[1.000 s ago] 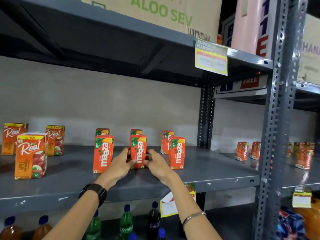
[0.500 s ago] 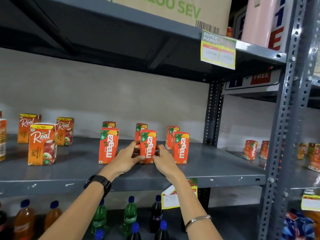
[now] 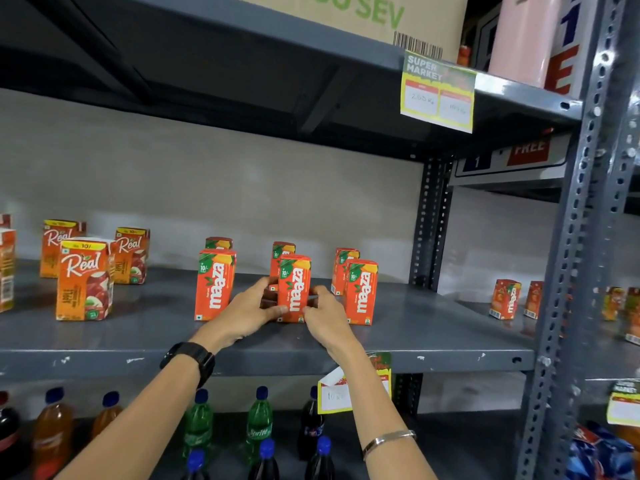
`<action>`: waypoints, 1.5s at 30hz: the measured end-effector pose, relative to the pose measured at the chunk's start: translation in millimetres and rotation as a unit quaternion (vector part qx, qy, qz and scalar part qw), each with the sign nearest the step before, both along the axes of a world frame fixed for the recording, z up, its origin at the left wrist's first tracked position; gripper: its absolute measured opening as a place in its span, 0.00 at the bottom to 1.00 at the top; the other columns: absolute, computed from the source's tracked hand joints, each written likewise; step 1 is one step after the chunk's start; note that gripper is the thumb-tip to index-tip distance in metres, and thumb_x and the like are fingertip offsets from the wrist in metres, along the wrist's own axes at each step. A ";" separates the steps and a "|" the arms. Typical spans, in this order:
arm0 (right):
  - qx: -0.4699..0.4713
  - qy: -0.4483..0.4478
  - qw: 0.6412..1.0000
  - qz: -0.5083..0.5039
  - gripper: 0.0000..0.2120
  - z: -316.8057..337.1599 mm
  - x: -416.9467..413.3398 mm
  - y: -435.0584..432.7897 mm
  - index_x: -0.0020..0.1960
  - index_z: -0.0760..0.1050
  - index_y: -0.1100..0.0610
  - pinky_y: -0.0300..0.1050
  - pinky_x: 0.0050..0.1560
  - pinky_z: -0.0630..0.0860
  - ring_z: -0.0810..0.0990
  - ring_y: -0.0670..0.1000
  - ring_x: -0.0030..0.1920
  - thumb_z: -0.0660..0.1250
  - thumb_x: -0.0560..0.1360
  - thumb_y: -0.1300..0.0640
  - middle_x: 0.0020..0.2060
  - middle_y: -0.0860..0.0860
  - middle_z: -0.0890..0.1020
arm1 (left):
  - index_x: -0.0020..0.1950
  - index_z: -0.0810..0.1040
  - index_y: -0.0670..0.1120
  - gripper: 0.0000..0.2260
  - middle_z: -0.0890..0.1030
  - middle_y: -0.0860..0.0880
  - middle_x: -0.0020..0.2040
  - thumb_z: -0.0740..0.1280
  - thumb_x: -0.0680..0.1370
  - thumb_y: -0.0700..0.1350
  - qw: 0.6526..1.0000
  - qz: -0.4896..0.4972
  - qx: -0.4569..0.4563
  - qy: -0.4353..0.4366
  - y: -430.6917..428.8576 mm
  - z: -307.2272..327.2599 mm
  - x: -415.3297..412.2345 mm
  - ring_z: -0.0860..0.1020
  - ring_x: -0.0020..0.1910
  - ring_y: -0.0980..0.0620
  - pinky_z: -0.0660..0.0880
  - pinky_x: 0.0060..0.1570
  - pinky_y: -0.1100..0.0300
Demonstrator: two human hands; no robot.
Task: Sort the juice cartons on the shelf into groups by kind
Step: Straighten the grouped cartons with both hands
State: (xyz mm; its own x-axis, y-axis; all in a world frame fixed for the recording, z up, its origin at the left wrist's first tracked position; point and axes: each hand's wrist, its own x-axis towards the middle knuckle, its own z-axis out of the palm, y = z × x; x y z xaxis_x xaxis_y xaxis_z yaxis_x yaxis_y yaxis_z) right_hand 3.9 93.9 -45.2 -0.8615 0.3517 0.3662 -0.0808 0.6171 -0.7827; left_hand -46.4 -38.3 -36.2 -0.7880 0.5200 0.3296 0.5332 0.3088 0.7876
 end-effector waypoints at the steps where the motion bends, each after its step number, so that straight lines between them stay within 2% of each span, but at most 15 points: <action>1: -0.005 0.008 1.000 -0.008 0.18 -0.5 1.7 0.0 0.66 0.65 0.58 0.45 0.56 0.73 0.76 0.55 0.61 0.60 0.77 0.59 0.62 0.56 0.76 | 0.71 0.59 0.48 0.27 0.71 0.45 0.68 0.67 0.75 0.45 1.000 -0.001 0.008 -0.007 -0.5 -0.1 0.6 0.71 0.65 0.47 0.67 0.65 0.49; 7: 0.027 0.135 0.986 -0.094 0.23 -11.6 23.9 -9.9 0.67 0.66 0.60 0.41 0.52 0.71 0.76 0.50 0.49 0.61 0.72 0.68 0.53 0.54 0.77 | 0.73 0.55 0.49 0.28 0.67 0.48 0.70 0.64 0.76 0.40 0.996 0.006 0.085 0.038 -23.7 -2.0 27.1 0.71 0.63 0.51 0.75 0.56 0.56; 9: -0.002 0.213 0.969 -0.123 0.21 -17.4 32.3 -35.8 0.63 0.69 0.57 0.43 0.53 0.73 0.77 0.51 0.53 0.62 0.72 0.68 0.54 0.53 0.77 | 0.69 0.61 0.53 0.26 0.72 0.51 0.65 0.65 0.75 0.39 0.984 0.015 0.153 0.093 -51.4 -1.1 39.8 0.75 0.56 0.57 0.78 0.47 0.61; 12: -0.023 0.314 0.941 -0.125 0.19 -22.5 41.9 -78.6 0.57 0.72 0.53 0.40 0.49 0.72 0.78 0.49 0.50 0.64 0.70 0.69 0.50 0.50 0.78 | 0.60 0.66 0.59 0.23 0.77 0.57 0.54 0.68 0.73 0.38 0.954 0.061 0.209 0.207 -88.1 8.5 52.6 0.78 0.48 0.62 0.79 0.44 0.63; 17: 0.010 0.329 0.944 0.031 0.15 -15.9 22.4 -209.6 0.48 0.74 0.46 0.33 0.45 0.74 0.78 0.40 0.45 0.64 0.71 0.65 0.43 0.39 0.78 | 0.54 0.71 0.51 0.16 0.79 0.54 0.50 0.67 0.73 0.34 0.854 0.242 0.357 0.291 -217.5 19.4 16.9 0.79 0.43 0.60 0.75 0.43 0.70; 19: 0.039 0.301 0.949 0.083 0.11 -11.4 8.5 -261.0 0.48 0.73 0.46 0.31 0.45 0.73 0.76 0.39 0.45 0.64 0.73 0.62 0.44 0.39 0.78 | 0.50 0.71 0.55 0.16 0.78 0.56 0.47 0.66 0.74 0.34 0.802 0.308 0.419 0.295 -280.4 19.1 -4.1 0.78 0.43 0.61 0.74 0.43 0.70; 21: 0.053 0.247 0.959 0.125 0.09 -7.4 -8.9 -301.7 0.50 0.71 0.47 0.34 0.46 0.72 0.75 0.41 0.47 0.63 0.74 0.59 0.47 0.42 0.77 | 0.50 0.72 0.53 0.15 0.78 0.54 0.48 0.67 0.73 0.34 0.784 0.366 0.412 0.286 -337.4 14.1 -26.5 0.78 0.44 0.59 0.74 0.43 0.71; 23: 0.072 0.175 0.973 0.135 0.12 -5.5 -30.0 -328.6 0.55 0.67 0.49 0.40 0.51 0.71 0.74 0.47 0.53 0.63 0.74 0.56 0.52 0.46 0.74 | 0.51 0.72 0.48 0.14 0.78 0.48 0.48 0.65 0.73 0.31 0.823 0.366 0.351 0.255 -381.7 7.1 -51.5 0.78 0.41 0.60 0.74 0.40 0.73; 25: 0.080 0.085 0.984 0.137 0.20 -4.0 -53.2 -346.3 0.61 0.62 0.53 0.47 0.57 0.70 0.71 0.54 0.60 0.65 0.72 0.55 0.58 0.52 0.71 | 0.53 0.71 0.45 0.15 0.76 0.46 0.48 0.65 0.72 0.29 0.900 0.291 0.278 0.166 -409.5 2.0 -72.0 0.79 0.40 0.60 0.76 0.40 0.70; 27: 0.078 -0.002 0.988 0.130 0.29 0.6 -74.2 -350.1 0.66 0.56 0.57 0.51 0.61 0.68 0.68 0.59 0.64 0.67 0.71 0.55 0.63 0.57 0.68 | 0.64 0.64 0.40 0.26 0.74 0.43 0.57 0.71 0.70 0.34 0.955 0.252 0.110 0.112 -420.5 -2.0 -91.7 0.77 0.53 0.50 0.75 0.54 0.56; 29: 0.044 -0.050 0.990 0.127 0.31 6.5 -93.0 -356.1 0.67 0.55 0.60 0.50 0.60 0.68 0.69 0.60 0.65 0.68 0.71 0.54 0.64 0.59 0.69 | 0.70 0.57 0.41 0.37 0.71 0.46 0.63 0.75 0.68 0.44 0.983 0.176 -0.002 0.060 -426.8 -3.2 -107.8 0.71 0.63 0.46 0.68 0.64 0.51; 31: -0.043 -0.062 0.985 0.152 0.27 11.3 -106.8 -357.2 0.65 0.60 0.59 0.49 0.61 0.68 0.72 0.58 0.63 0.69 0.71 0.56 0.62 0.56 0.73 | 0.69 0.58 0.46 0.38 0.72 0.50 0.64 0.75 0.66 0.53 0.991 0.126 -0.035 0.023 -423.5 -1.5 -118.6 0.71 0.64 0.51 0.69 0.64 0.53; 35: -0.154 -0.059 0.967 0.194 0.16 12.7 -117.5 -351.2 0.56 0.67 0.50 0.45 0.57 0.67 0.72 0.49 0.55 0.68 0.73 0.60 0.53 0.47 0.75 | 0.64 0.63 0.53 0.27 0.75 0.55 0.56 0.71 0.69 0.53 0.991 0.129 -0.008 0.028 -422.6 0.5 -135.2 0.74 0.52 0.61 0.70 0.46 0.68; 40: -0.142 -0.044 0.972 0.179 0.19 8.5 -120.7 -351.5 0.62 0.69 0.54 0.50 0.62 0.70 0.74 0.52 0.61 0.68 0.73 0.59 0.60 0.51 0.77 | 0.59 0.63 0.64 0.28 0.76 0.61 0.54 0.72 0.63 0.57 0.995 0.094 0.037 0.000 -448.1 -5.0 -137.7 0.74 0.55 0.60 0.72 0.53 0.60; 45: -0.107 -0.024 0.980 0.167 0.20 5.6 -121.8 -353.2 0.63 0.69 0.55 0.53 0.65 0.71 0.75 0.53 0.62 0.68 0.73 0.58 0.61 0.52 0.77 | 0.67 0.63 0.54 0.34 0.76 0.56 0.56 0.73 0.65 0.53 0.993 0.107 0.053 0.006 -454.0 -9.6 -144.2 0.75 0.57 0.55 0.71 0.60 0.52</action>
State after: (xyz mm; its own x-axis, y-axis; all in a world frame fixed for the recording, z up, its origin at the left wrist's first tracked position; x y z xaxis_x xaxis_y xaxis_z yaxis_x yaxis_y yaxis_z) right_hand -117.9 -259.4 -39.6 -0.9559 0.1119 0.2714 -0.2102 0.3847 -0.8988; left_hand -190.6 -492.3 -45.8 -0.8725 0.3021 0.3840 0.4740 0.3324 0.8154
